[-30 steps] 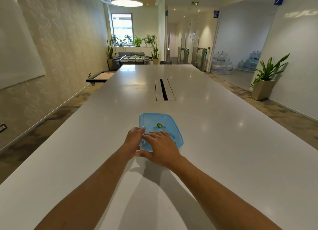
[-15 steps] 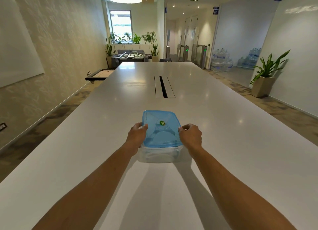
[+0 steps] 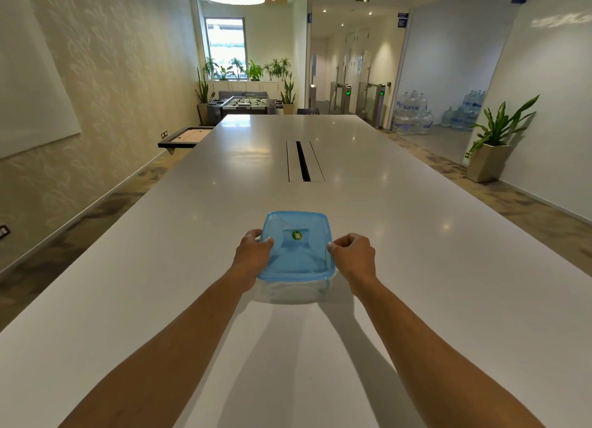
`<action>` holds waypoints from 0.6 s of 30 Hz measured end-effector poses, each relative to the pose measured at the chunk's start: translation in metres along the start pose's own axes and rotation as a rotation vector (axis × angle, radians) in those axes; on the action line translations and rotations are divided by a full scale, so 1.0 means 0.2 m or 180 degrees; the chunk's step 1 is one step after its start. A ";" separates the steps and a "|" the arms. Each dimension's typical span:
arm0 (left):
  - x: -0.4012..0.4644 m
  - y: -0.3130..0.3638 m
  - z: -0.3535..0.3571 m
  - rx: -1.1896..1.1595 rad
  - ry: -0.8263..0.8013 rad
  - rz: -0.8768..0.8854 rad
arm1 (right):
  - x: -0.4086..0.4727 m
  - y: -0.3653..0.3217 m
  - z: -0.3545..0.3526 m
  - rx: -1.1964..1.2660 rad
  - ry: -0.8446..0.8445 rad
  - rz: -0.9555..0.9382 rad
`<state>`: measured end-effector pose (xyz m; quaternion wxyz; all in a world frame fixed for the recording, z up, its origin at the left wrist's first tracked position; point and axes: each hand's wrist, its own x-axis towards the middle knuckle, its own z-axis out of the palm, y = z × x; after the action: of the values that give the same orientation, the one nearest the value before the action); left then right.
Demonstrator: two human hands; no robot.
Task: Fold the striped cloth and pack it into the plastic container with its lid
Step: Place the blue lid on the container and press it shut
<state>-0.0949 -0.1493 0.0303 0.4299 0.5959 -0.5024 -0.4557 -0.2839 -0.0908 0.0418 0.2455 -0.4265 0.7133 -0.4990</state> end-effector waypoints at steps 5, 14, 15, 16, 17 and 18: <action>0.00 0.00 0.02 0.0140 0.0170 0.0074 | 0.00 0.00 0.01 -0.0111 -0.0095 -0.0054; 0.01 0.01 0.03 0.0514 0.0319 0.0122 | 0.02 -0.01 0.02 -0.0374 -0.0478 -0.0037; 0.01 0.01 0.03 0.0513 0.0327 0.0099 | 0.03 -0.01 0.02 -0.0406 -0.0535 -0.0020; 0.02 0.01 0.03 0.0511 0.0331 0.0076 | 0.03 -0.01 0.02 -0.0431 -0.0597 -0.0021; 0.02 0.01 0.03 0.0515 0.0332 0.0055 | 0.04 -0.01 0.02 -0.0443 -0.0665 -0.0039; 0.03 0.01 0.03 0.0518 0.0332 0.0035 | 0.04 -0.02 0.02 -0.0454 -0.0735 -0.0078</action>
<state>-0.1013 -0.1558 0.0295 0.4082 0.6490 -0.5180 -0.3793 -0.2840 -0.0998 0.0444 0.2889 -0.5062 0.7087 -0.3975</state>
